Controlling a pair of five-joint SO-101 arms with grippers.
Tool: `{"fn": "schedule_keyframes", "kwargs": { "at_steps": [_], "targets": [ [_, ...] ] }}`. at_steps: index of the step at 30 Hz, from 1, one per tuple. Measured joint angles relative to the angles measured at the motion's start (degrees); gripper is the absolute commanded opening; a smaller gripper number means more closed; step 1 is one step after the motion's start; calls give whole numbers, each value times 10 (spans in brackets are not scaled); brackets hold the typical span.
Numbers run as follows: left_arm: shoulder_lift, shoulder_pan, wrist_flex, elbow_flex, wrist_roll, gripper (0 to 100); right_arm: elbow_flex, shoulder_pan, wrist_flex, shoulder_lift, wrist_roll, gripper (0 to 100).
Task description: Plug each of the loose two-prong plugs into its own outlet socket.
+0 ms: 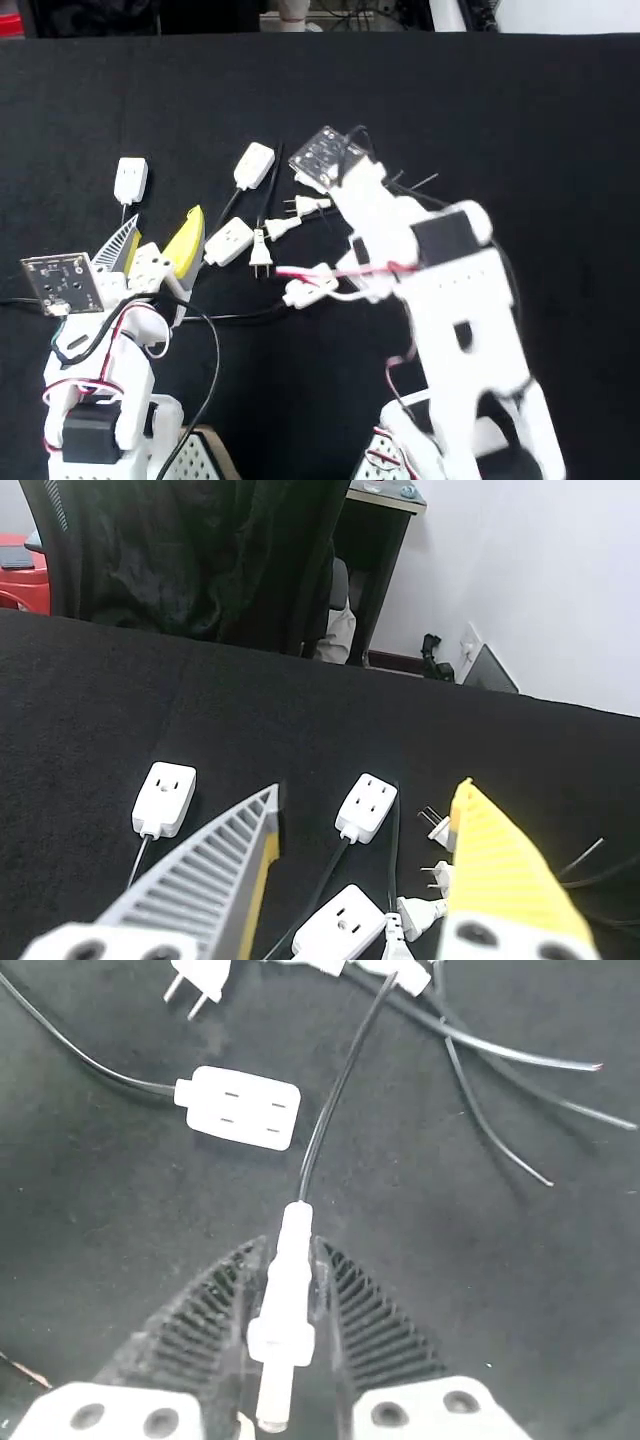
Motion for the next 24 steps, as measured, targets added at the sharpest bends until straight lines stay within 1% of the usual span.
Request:
{"fn": "schedule_keyframes", "kwargs": {
  "at_steps": [5, 9, 11, 13, 17, 21, 24],
  "targets": [
    [0, 10, 0, 0, 0, 267, 0, -2, 0, -99, -12, 11],
    [2, 48, 0, 21, 0, 267, 0, -4, -36, -166, -69, 11],
    [2, 68, 0, 25, 0, 267, 0, -18, -66, -191, -102, 11],
    [-1, 84, 0, 31, -4, 267, 12, -42, -98, -211, -138, 11],
    [2, 124, -1, 52, -45, 267, 65, -119, -158, -237, -193, 11],
    [1, 164, -6, 69, -55, 267, 120, -198, -203, -260, -203, 11],
    [2, 170, -41, 91, -55, 267, 165, -242, -215, -266, -201, 11]
  ]
}}
